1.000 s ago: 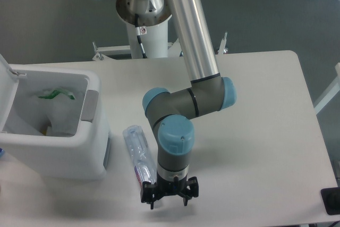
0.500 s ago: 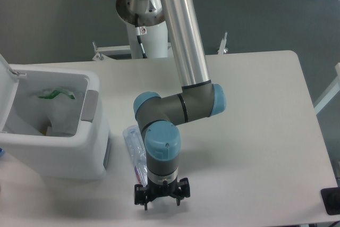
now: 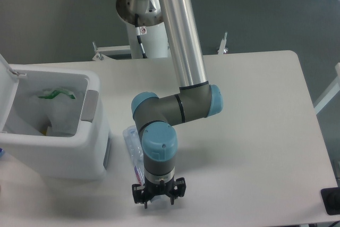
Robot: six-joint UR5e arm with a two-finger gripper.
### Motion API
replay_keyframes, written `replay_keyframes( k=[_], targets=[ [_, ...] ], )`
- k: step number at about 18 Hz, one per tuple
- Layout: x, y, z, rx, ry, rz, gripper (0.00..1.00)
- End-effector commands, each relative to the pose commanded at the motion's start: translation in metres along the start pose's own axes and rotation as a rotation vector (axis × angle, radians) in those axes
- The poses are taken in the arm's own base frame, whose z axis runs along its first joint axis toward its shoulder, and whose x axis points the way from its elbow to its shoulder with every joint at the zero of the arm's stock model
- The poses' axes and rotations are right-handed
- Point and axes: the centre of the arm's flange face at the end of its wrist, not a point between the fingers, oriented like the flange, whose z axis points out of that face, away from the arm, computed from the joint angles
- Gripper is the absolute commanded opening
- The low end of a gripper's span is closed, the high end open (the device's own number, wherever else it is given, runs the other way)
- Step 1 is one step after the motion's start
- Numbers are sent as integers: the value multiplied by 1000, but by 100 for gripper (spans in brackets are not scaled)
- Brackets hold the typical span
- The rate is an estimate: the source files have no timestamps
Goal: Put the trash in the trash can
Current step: 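Lower the gripper onto the clear water bottle and close on it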
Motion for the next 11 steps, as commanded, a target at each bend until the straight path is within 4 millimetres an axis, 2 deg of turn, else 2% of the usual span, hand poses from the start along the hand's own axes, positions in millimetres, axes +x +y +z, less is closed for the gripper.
replay_keyframes(
  k=[2,5,7,11],
  targets=[
    [1,0,-1,0,0,1,61],
    [5,4,1,-8,2,4,42],
    [5,3,-1,-5,2,4,34],
    [6,2,-5,1,4,5,25]
  ],
)
